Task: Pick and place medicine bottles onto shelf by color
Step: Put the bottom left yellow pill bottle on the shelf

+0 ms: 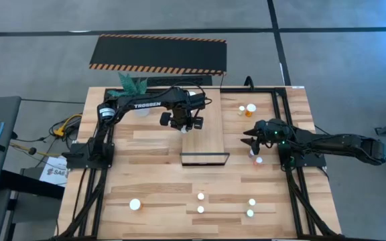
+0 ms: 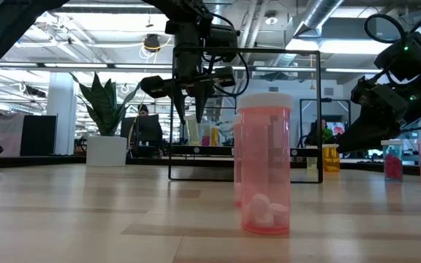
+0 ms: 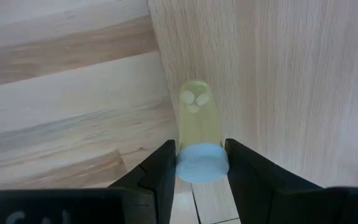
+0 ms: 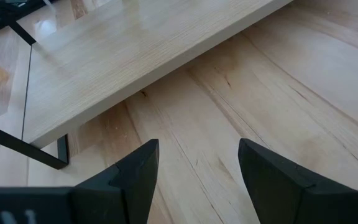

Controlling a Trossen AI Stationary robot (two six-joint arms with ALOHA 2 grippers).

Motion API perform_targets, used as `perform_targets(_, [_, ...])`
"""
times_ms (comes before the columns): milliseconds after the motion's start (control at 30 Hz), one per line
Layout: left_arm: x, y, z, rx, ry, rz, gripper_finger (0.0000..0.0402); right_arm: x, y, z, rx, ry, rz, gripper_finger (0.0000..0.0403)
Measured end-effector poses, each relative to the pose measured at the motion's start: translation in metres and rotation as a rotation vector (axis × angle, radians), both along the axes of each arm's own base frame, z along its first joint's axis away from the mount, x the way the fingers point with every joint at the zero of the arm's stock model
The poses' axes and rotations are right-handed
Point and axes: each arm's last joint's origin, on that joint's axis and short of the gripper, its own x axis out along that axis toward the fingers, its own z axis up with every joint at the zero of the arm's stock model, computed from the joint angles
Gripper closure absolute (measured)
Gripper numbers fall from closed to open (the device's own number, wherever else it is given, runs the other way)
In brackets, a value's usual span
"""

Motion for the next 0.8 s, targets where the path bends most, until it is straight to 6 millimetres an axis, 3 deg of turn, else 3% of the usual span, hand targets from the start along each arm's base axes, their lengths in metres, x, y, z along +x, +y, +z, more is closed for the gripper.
perform_targets(800, [0.0008,0.0005,-0.0001,0.010,-0.006,0.004,0.0264,0.0000,0.0000,0.0000,0.000,0.000,0.000,0.0157])
